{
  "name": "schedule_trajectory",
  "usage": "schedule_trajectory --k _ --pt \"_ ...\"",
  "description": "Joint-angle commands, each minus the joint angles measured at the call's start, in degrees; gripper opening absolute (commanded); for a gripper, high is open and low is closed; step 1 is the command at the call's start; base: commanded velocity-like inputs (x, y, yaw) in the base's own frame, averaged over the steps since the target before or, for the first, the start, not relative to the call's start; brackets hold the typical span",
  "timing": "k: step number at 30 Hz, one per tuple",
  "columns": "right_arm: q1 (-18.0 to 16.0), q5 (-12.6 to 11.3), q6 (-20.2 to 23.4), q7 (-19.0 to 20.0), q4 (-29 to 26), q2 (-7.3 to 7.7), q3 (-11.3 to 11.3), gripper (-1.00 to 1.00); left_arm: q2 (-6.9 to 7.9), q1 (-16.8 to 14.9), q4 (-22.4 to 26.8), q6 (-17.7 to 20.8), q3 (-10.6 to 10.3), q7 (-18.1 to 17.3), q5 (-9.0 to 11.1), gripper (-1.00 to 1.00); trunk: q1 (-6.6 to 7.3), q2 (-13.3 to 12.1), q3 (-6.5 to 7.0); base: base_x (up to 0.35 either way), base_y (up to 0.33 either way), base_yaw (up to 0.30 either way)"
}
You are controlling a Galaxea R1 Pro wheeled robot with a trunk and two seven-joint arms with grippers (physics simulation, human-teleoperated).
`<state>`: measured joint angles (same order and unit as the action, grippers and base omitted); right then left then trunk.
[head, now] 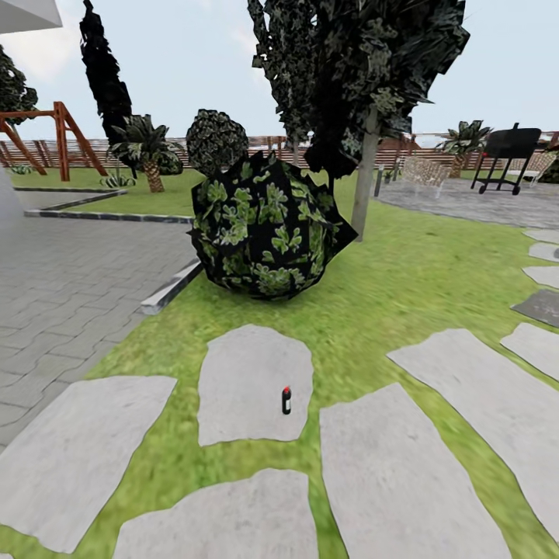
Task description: Pick up the pesticide atomizer in the garden and spray insectifuge to fully cover both potted plants in the garden.
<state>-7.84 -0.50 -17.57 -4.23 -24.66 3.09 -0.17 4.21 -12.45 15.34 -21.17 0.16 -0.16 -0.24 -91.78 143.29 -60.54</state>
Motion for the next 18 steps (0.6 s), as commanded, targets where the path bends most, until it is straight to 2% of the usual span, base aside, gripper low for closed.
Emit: schedule_trajectory --k 1,12,18 --pt "0.0 0.0 -0.2 -0.1 0.0 0.0 0.0 1.0 0.0 0.0 0.0 -0.2 0.0 0.0 0.0 1.0 -0.02 0.0 -0.05 0.34 0.0 -0.001" --pt "0.0 -0.1 -0.2 0.0 0.0 -0.01 0.0 1.0 0.0 0.0 0.0 -0.2 0.0 0.0 0.0 1.0 -0.02 0.0 -0.05 0.34 0.0 -0.006" --pt "0.0 -0.1 -0.2 0.0 0.0 -0.02 0.0 1.0 0.0 0.0 0.0 -0.2 0.0 0.0 0.0 1.0 -0.02 0.0 -0.05 0.322 0.0 -0.221"
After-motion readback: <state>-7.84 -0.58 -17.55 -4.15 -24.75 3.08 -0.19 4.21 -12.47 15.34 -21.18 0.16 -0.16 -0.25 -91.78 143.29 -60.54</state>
